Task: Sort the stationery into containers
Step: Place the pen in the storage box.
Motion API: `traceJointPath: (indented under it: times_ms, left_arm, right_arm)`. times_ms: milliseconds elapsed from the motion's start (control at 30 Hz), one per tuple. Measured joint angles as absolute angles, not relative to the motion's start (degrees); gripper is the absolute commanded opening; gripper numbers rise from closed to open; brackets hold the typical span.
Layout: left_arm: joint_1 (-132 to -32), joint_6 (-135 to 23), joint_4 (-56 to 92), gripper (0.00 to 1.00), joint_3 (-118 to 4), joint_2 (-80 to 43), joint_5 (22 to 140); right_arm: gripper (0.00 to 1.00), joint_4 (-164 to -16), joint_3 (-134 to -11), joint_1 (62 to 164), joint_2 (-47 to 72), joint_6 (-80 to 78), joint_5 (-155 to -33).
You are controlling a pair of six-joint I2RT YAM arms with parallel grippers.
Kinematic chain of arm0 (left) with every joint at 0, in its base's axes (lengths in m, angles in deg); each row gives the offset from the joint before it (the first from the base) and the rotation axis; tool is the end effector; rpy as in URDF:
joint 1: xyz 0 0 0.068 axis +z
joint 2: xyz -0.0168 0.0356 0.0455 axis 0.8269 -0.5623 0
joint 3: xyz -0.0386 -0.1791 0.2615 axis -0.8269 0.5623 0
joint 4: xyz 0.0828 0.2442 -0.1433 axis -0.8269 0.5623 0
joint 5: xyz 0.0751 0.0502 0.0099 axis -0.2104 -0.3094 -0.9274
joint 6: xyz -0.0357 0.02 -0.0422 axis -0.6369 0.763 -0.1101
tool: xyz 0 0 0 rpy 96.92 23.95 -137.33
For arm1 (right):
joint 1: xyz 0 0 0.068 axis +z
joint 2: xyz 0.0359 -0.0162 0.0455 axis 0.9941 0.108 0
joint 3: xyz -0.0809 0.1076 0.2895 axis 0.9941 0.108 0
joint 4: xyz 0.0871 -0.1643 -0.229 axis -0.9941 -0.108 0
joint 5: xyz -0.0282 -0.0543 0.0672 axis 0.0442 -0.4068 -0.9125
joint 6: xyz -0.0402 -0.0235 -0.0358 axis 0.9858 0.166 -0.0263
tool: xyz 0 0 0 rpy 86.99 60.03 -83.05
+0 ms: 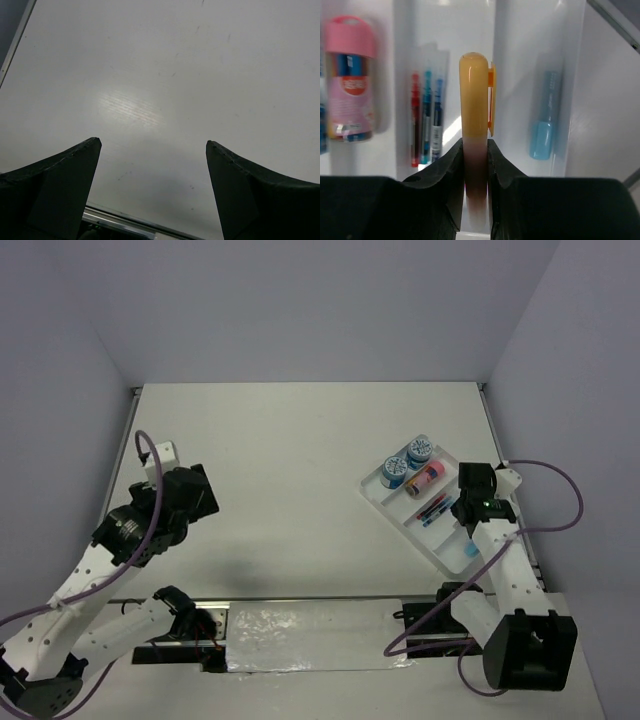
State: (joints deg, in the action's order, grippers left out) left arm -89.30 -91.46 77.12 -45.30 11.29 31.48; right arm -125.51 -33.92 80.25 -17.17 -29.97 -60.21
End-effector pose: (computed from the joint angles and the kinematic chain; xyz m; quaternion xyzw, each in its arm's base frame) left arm 0.1297 -0.0519 0.3937 -0.2394 0.8343 0.0050 0.4966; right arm 0.1809 -0.0299 0.2603 0.3807 0.8369 -0.1121 0.3770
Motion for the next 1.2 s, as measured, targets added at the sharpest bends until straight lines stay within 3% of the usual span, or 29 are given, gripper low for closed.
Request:
traceJointPath:
  times_ms: [267, 600, 633, 700, 733, 967, 1033, 1200]
  left_arm:
    - [-89.3, -88.5, 76.9, 0.99, -42.0, 9.9, 31.6]
    - [-89.2, -88.6, 76.9, 0.99, -42.0, 15.4, 30.8]
    - [-89.2, -88.6, 76.9, 0.99, -41.9, 16.1, 30.7]
    - [-89.2, -88.6, 76.9, 0.99, -41.8, 17.8, 30.7]
    - [-89.2, -88.6, 76.8, 0.99, -41.7, 18.7, 30.7]
    - [-89.2, -88.5, 76.2, 0.99, -41.5, 21.3, 30.7]
    - [-89.2, -88.5, 76.0, 0.99, -41.4, 21.3, 30.7]
    - [-89.2, -88.5, 75.8, 0.99, -41.1, 21.3, 30.7]
  right_arm:
    - [0.02, -131.4, -35.1, 78.8, -11.3, -31.8, -57.3]
    - [0.05, -133.1, -37.1, 68.0, -2.7, -31.1, -58.3]
    - [0.08, -133.2, -37.2, 67.7, -2.3, -31.0, -58.5]
    - [0.32, -133.4, -37.4, 67.6, -1.6, -30.7, -59.0]
    - [0.59, -133.4, -37.4, 67.6, -1.5, -30.6, -59.3]
    - [0.61, -133.3, -37.4, 67.6, -1.8, -29.4, -60.5]
    - [0.70, -133.3, -37.4, 67.6, -1.6, -29.1, -60.9]
    - [0.71, -133.1, -37.4, 67.6, -2.6, -27.7, -62.3]
